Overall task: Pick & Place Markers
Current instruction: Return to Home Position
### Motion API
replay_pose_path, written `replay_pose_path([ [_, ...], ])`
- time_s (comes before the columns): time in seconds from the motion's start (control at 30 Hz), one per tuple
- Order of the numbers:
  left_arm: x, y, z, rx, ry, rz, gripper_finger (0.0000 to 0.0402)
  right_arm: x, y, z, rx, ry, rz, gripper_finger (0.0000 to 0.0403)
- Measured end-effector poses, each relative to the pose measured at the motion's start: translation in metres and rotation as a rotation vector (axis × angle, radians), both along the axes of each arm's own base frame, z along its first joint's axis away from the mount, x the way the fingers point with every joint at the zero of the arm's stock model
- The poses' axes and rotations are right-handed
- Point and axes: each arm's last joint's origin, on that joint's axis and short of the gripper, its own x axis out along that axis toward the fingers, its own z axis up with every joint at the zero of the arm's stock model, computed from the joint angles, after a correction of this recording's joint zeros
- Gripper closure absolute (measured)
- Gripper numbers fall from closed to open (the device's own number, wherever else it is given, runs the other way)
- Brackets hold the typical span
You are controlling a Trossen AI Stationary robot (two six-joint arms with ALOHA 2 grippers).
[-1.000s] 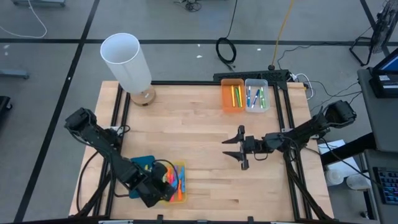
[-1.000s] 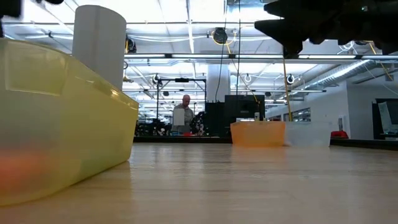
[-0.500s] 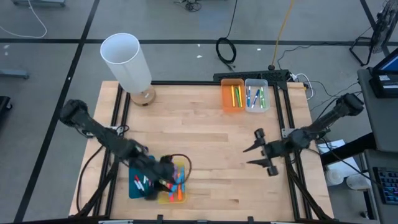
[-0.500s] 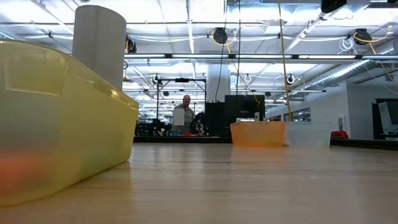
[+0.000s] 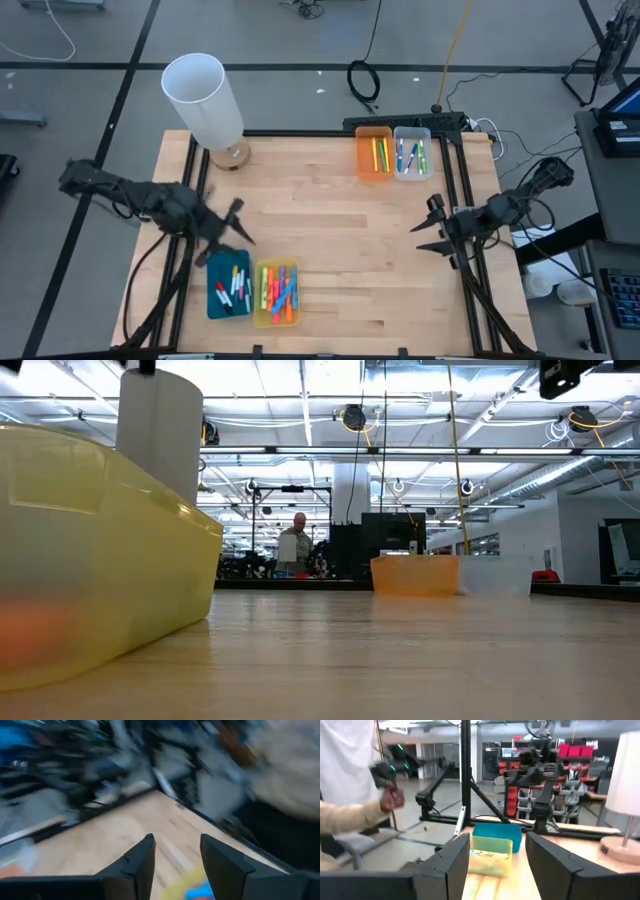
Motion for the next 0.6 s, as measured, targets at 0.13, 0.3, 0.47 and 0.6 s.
replay_pose_path([
  [0.13,-0.025,0.025,-0.029,-0.162,-0.123,0.144,0.0241,-0.007,-0.004,-0.004,-0.002,0.036,0.007,0.0222],
  [0.3,-0.049,0.038,-0.059,-0.210,-0.211,0.163,0.0230,-0.017,-0.011,-0.009,-0.036,0.064,-0.001,0.0222],
  [0.47,-0.058,0.041,-0.080,-0.249,-0.251,0.153,0.0218,-0.020,-0.013,-0.026,-0.063,0.050,-0.001,0.0222],
  [0.6,-0.057,0.043,-0.093,-0.250,-0.243,0.176,0.0211,-0.021,-0.014,-0.047,-0.049,0.047,-0.006,0.0222],
])
